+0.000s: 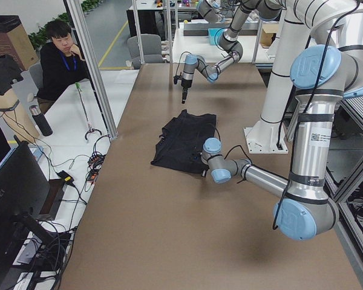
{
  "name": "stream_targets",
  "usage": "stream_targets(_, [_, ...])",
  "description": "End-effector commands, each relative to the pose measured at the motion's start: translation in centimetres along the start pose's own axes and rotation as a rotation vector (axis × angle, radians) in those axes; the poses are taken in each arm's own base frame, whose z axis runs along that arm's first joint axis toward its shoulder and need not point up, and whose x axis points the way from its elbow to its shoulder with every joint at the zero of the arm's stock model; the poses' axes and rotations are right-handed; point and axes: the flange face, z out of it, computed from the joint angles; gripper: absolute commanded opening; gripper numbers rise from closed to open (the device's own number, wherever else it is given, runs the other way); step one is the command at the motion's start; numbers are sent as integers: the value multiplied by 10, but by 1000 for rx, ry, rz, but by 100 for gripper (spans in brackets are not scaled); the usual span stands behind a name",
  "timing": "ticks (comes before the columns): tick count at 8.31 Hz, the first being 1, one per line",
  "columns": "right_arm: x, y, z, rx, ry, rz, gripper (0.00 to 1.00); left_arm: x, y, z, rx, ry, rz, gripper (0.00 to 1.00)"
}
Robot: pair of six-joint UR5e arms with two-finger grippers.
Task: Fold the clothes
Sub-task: 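Grasp the folded shirt's corner nearest the left gripper with the left gripper, then drag the shirt corner with the left gripper away from the robot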
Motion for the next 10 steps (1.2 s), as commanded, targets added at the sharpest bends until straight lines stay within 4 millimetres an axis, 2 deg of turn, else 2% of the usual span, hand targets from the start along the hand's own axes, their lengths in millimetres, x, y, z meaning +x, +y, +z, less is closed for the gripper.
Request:
stream_targets(1, [0,0,0,-1,-1,0,94,-2,-5,-5,15,3,-2,0])
stream_targets(2, [0,1,0,-1,0,-1,94,-6,-13,-11,31,-2,1,0])
stream_targets(4, [-1,1,0,-3,-3,-2,94,-38,-56,-30,93,-45,-39,0])
stream_targets(5, [-2,0,0,-3,-3,-2,94,-47,-93,-27,125,-67,-46,0])
stream_targets(7, [-2,0,3,-5,1,-2,94,-48,-194,-11,175,-112,-67,0])
stream_targets(9, [-3,0,2,-4,0,-3,94,-24,-306,-6,203,-166,-79,0])
stream_targets(10, [-3,0,2,-4,0,-3,94,-16,-340,0,190,-206,-77,0])
